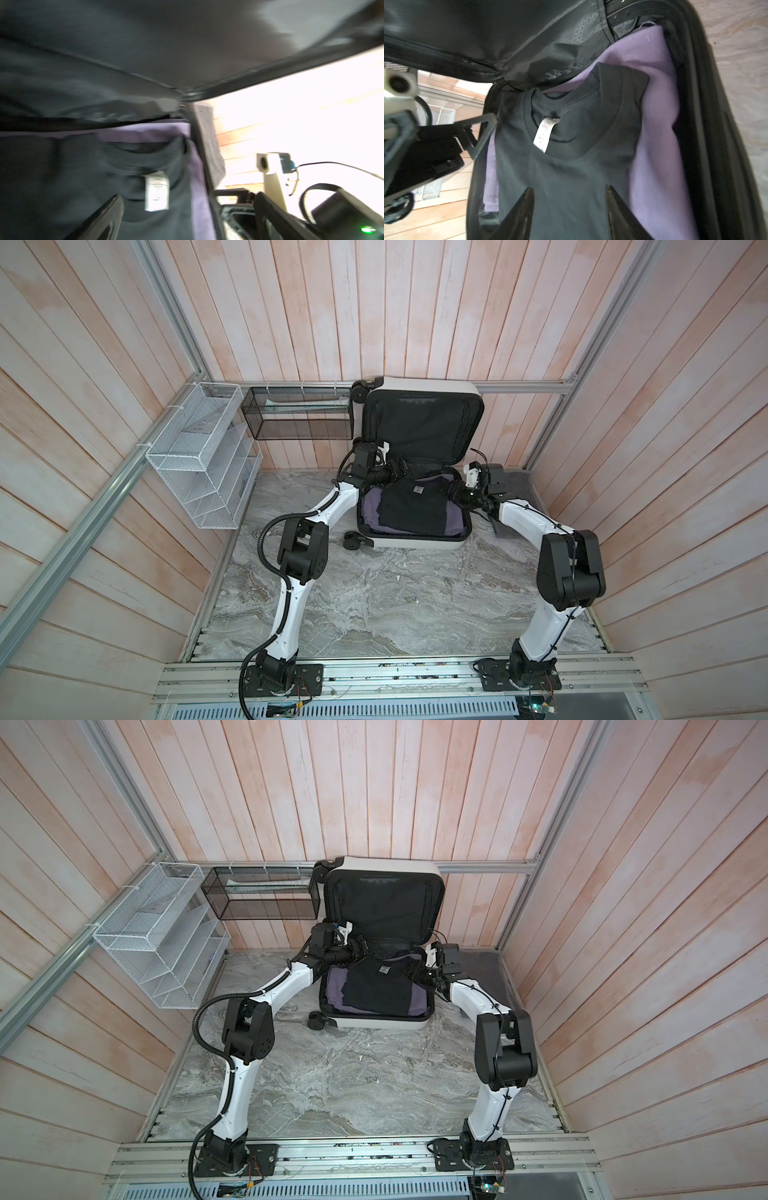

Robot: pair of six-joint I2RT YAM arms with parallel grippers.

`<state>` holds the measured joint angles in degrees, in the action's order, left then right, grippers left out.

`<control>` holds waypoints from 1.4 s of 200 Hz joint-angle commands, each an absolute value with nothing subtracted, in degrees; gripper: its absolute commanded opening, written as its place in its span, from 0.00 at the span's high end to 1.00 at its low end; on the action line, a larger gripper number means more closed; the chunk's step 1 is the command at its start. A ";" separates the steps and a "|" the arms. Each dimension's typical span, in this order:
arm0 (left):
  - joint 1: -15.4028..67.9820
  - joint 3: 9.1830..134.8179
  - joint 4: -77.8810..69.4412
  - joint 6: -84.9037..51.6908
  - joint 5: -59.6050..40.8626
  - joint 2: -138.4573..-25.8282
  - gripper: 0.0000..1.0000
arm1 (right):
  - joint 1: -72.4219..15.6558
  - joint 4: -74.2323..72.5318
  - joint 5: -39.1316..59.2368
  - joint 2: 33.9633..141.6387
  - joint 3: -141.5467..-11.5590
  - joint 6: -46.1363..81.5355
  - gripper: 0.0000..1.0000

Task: Pack the luggage
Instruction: 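Release the T-shirt and press its edges flat onto the purple towel with both grippers, then move the right gripper to the grey towel while the left gripper stays at the suitcase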

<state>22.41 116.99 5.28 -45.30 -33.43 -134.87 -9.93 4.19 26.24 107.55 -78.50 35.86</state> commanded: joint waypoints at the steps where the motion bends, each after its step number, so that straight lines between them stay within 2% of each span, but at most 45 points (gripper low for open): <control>1: 20.84 115.66 2.12 -45.44 -33.15 -136.46 0.00 | -10.09 2.98 27.49 112.03 -83.65 36.74 0.47; 76: 18.32 107.95 -2.63 -46.59 -32.34 -136.34 0.00 | -9.02 6.84 26.91 126.73 -99.40 36.41 0.48; 113: 18.28 108.06 -2.94 -46.32 -32.90 -134.79 0.00 | -7.83 8.64 27.36 127.87 -101.97 35.53 0.48; 144: 18.53 109.67 -2.34 -45.90 -34.98 -131.82 0.00 | -7.90 10.81 29.95 124.71 -103.07 33.30 0.47; 181: 20.04 106.92 -1.08 -44.14 -36.87 -125.04 0.00 | -9.24 10.40 30.91 115.83 -95.90 32.34 0.46; 240: 23.41 81.05 -10.15 -45.91 -35.51 -111.02 0.00 | -15.80 3.52 28.60 102.02 -73.51 34.40 0.46; 280: 24.47 69.29 -15.46 -48.08 -34.70 -109.34 0.00 | -17.11 -0.79 27.93 99.73 -63.78 36.83 0.45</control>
